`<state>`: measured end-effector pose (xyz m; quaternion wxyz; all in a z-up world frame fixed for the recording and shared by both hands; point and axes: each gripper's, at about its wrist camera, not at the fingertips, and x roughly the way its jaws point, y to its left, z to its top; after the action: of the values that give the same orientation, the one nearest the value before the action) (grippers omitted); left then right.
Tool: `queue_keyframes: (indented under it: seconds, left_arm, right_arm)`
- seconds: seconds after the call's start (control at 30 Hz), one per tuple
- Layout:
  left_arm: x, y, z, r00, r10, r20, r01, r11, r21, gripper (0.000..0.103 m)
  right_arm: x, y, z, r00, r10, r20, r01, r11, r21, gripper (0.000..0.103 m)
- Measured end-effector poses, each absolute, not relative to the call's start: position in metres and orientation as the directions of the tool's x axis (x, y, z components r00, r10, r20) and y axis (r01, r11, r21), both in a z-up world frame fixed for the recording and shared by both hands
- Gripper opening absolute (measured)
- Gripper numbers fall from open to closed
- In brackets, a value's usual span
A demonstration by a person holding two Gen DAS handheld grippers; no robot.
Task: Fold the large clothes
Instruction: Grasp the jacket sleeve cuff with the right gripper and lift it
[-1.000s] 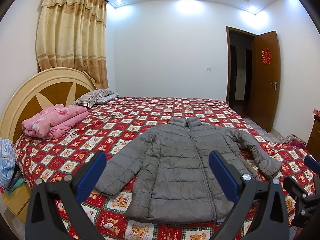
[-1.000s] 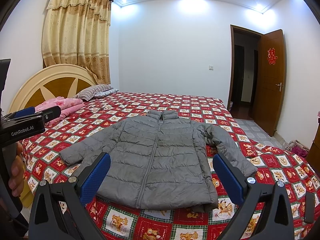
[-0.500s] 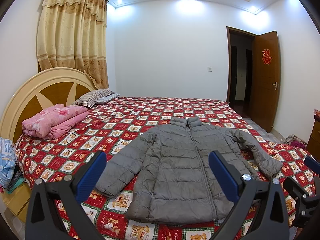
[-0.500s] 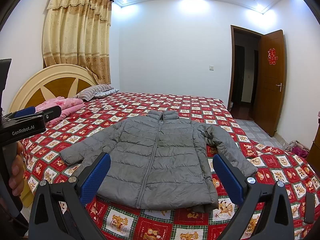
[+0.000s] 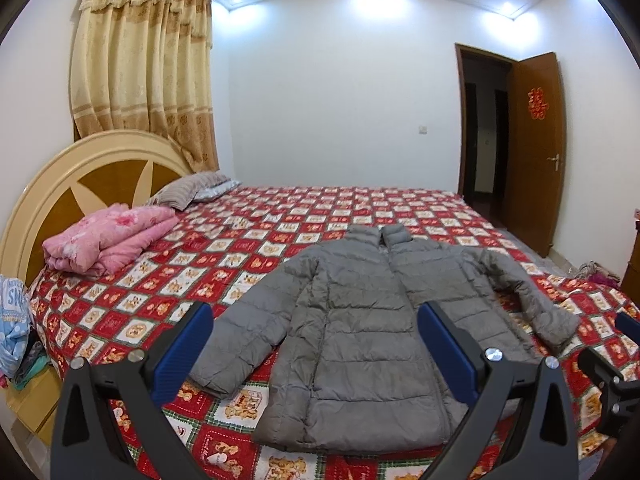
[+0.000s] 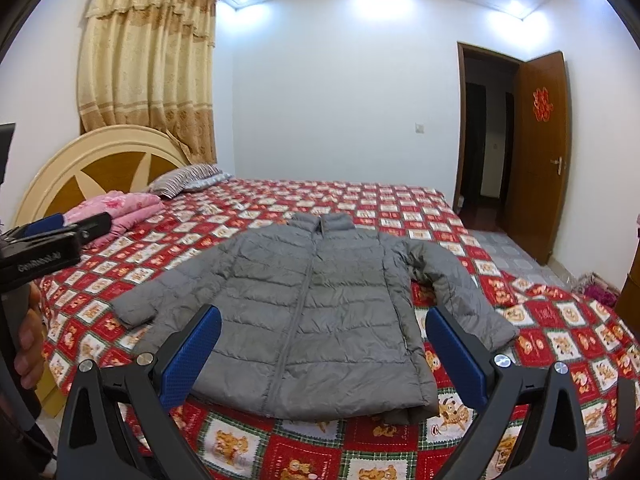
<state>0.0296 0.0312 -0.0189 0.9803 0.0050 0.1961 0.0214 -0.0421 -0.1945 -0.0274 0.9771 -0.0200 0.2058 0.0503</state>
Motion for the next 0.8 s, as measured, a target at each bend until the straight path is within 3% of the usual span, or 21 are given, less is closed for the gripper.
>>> queue_keyframes:
  seconds: [0.4,0.6,0.8]
  left_arm:
    - [0.134,0.022,-0.083,0.876,0.132,-0.465,-0.075,0.987,0.139,0.103]
    - [0.182,0.016,-0.111,0.828,0.152,-0.541,-0.071,0.983,0.167,0.103]
    - [0.218,0.007,-0.132,0.791,0.163,-0.590,-0.054,0.979,0.198,0.103]
  right_arm:
    - [0.056,-0.330,-0.113,0.776,-0.069,-0.627,0.200,0.970,0.142,0.102]
    - [0.093,-0.403,-0.135,0.718,-0.130,-0.684,0.378,0.898,0.226,0.102]
    - [0.135,-0.430,-0.148,0.673,-0.123,-0.729,0.416,0.878,0.235,0.088]
